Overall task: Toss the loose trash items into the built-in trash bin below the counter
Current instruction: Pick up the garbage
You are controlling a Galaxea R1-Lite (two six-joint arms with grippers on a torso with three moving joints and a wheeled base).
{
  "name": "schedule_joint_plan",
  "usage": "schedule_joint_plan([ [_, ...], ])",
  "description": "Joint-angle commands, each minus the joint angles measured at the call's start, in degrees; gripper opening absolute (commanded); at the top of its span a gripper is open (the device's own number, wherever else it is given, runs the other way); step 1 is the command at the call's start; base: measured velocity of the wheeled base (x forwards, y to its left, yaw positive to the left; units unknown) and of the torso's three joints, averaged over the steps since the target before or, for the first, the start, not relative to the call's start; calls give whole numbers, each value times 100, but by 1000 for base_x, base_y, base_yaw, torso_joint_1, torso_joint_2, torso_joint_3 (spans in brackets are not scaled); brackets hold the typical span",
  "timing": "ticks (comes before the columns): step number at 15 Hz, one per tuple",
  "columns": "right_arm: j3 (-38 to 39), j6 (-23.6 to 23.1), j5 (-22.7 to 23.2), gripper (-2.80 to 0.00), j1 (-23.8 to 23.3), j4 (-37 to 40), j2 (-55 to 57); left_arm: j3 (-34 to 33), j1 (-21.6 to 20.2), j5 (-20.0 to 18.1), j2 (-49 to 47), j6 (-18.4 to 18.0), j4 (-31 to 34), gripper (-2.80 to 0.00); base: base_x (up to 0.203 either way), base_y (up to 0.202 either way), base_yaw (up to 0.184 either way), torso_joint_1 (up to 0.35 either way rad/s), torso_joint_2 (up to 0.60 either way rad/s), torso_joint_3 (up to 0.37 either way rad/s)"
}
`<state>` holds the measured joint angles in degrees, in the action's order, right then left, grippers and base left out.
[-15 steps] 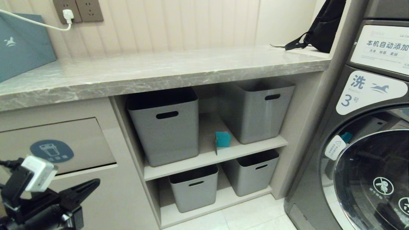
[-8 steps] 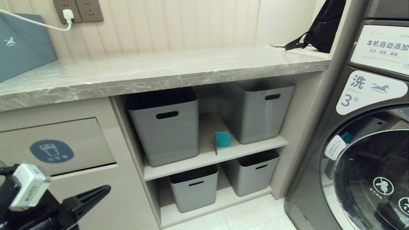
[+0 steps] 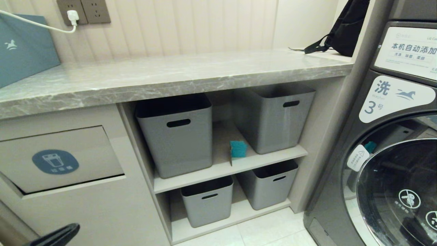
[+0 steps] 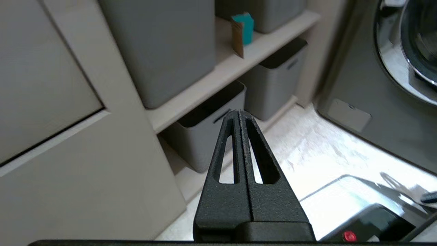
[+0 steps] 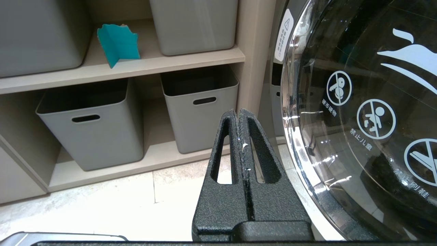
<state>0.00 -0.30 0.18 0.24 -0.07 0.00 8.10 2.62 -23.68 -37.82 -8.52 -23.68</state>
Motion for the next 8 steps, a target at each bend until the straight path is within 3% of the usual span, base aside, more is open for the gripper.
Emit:
schedule_joint_plan([
  [1,0,-5,-1,-280,2,-1,-9,-152,-153,13,1371,23,153,-280,0,0,0,0,0,0],
  [3,0,-5,-1,-280,2,-1,-9,-461,-238,237,2293,25,236,-280,0,0,0,0,0,0],
  [4,0,-5,2,-280,2,-1,-9,-625,-276,721,2697,6,422,-280,0,0,0,0,0,0],
  [5,0,-5,-1,-280,2,-1,-1,-710,-287,1392,2984,-27,885,-280,0,0,0,0,0,0],
  [6,0,-5,-1,-280,2,-1,-9,-754,-292,1740,3310,-67,1560,-280,0,0,0,0,0,0],
  [8,0,-5,0,-280,2,-1,-9,-787,-281,2008,3800,-179,2259,-280,0,0,0,0,0,0],
])
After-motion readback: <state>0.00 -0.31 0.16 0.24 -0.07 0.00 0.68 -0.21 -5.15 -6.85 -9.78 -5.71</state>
